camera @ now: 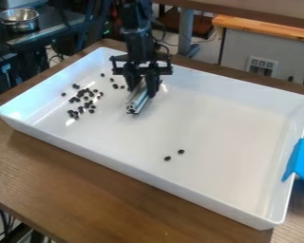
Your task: Sweep into pile
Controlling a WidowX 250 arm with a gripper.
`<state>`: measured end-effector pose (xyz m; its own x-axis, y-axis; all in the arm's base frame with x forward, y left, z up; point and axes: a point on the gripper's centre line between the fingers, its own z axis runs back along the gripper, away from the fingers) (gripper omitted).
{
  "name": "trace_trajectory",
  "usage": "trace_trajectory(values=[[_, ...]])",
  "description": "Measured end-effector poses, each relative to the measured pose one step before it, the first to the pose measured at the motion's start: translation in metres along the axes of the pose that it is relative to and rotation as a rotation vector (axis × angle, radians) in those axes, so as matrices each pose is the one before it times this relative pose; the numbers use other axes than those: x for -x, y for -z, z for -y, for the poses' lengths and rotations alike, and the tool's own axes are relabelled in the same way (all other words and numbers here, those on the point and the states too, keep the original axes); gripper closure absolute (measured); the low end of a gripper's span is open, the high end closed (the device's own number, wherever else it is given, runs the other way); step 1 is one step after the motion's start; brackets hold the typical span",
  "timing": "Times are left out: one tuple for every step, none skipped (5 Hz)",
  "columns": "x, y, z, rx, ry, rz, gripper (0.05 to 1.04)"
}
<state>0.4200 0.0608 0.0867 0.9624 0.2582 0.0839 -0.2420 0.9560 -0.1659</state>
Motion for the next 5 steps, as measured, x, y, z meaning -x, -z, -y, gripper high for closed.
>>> trace_trajectory(values=[[-0.00479, 0.00181, -0.01496, -0.0162, -0.0223, 0.0216, 0.704], [-0.00231, 0.00039, -0.00644, -0.0085, 0.0014, 0.0064, 0.704], [-0.00729, -0.00362, -0.01968, 0.0057, -0.0473, 0.0074, 0.704], [-0.00387, -0.00761, -0.04186, -0.013, -0.1048, 0.0178, 0.704], [-0.00162, -0.00154, -0.01655, -0.0279, -0.0324, 0.0088, 0.704]])
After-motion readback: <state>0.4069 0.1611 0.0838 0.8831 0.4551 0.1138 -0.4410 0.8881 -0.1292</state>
